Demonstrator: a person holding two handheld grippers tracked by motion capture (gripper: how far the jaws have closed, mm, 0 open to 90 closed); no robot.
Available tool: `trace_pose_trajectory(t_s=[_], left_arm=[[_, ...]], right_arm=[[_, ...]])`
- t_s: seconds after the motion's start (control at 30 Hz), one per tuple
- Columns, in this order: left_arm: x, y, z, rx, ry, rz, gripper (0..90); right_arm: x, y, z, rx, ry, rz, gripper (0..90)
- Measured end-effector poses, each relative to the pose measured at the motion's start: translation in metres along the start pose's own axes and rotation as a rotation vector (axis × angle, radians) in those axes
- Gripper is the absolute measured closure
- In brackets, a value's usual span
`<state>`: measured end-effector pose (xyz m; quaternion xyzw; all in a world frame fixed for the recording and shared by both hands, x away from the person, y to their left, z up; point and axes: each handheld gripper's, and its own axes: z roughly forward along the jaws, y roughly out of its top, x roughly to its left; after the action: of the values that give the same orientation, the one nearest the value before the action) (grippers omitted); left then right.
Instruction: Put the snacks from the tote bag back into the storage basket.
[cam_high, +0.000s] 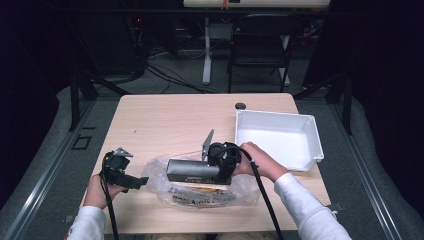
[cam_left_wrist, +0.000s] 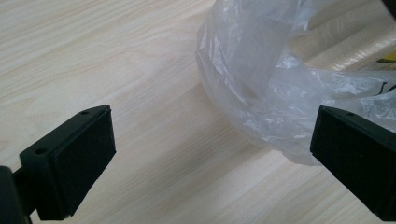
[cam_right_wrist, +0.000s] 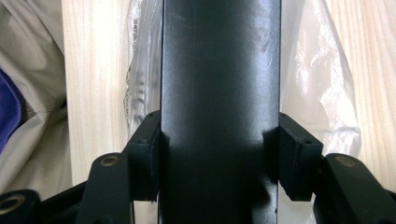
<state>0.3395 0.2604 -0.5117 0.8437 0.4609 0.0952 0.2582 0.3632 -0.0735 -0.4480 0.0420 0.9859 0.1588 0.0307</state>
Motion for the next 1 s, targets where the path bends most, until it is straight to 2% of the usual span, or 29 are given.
trace_pose_trajectory(t_s=[0.57, 0.8, 0.97, 1.0], left_arm=[[0.000, -0.001, 0.001, 0.004, 0.001, 0.000, 0.0], [0.000, -0.002, 0.001, 0.004, 0.005, -0.009, 0.0], [0.000, -0.001, 0.002, 0.003, 0.005, -0.002, 0.0], [0.000, -0.001, 0.002, 0.006, 0.003, -0.001, 0.0]], right_arm=[[0.000, -0.018, -0.026, -0.030, -0.023, 0.002, 42.4], [-0.004, -0.026, -0.037, -0.019, -0.030, 0.013, 42.4], [-0.007, -0.033, -0.043, -0.036, -0.041, 0.022, 42.4], [-0.008, -0.034, -0.045, -0.017, -0.044, 0.014, 42.4]])
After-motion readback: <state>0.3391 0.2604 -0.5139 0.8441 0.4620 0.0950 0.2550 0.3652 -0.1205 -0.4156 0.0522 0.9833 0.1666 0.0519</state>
